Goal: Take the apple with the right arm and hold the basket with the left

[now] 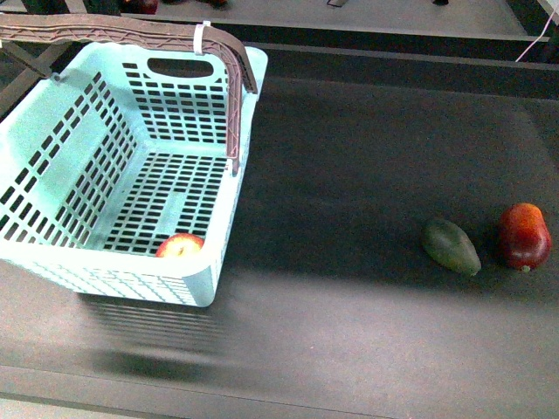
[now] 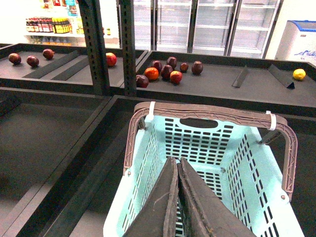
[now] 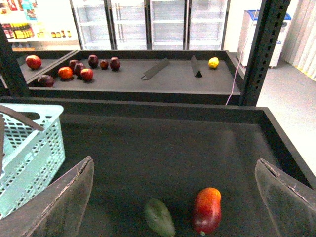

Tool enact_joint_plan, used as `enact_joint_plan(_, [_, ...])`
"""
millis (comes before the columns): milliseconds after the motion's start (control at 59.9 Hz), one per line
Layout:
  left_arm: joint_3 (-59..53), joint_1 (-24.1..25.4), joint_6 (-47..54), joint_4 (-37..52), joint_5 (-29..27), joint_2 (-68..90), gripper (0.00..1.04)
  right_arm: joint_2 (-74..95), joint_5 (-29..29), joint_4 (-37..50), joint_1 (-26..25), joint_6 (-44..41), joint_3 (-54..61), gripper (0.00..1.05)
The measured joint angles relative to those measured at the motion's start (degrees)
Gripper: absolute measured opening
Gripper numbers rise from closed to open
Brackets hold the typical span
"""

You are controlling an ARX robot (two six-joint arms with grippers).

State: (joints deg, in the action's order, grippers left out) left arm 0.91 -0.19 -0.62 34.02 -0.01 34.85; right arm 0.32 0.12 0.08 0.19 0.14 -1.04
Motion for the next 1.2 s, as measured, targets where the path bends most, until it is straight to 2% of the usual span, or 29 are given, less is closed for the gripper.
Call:
enact_joint_plan(300, [-0.02,0.00,0.00,-10.36,0.00,-11.04,0.03,0.00,0.00,0.00,0.00,0.02,0.00,0.96])
enact_joint_plan(868, [-0.02,0.00,0.00,-23.91,0.00,-24.76,0.03,0.00,0.00,0.00,0.00,0.02,0.00,0.96])
enact_joint_plan(901, [-0.02,0.00,0.00,-25.92,0.00,-26.45,0.03,0.00,0.00,0.00,0.00,0.00,0.00,0.96])
enact_joint_plan(934, [-0.02,0.00,0.00,-32.26,0.02,-31.17,0.03,0.00,0.00,0.00,0.00,0.00,0.00,0.96])
enact_joint_plan(968, [-0.02,0.00,0.00,-33.53,0.00,-33.59,0.03,0.00,0.00,0.00,0.00,0.00,0.00,0.96])
enact_joint_plan(1201, [-0.02,0.00,0.00,-33.92,0.00,-34.49,0.03,0.00,0.00,0.00,0.00,0.00,0.00,0.96])
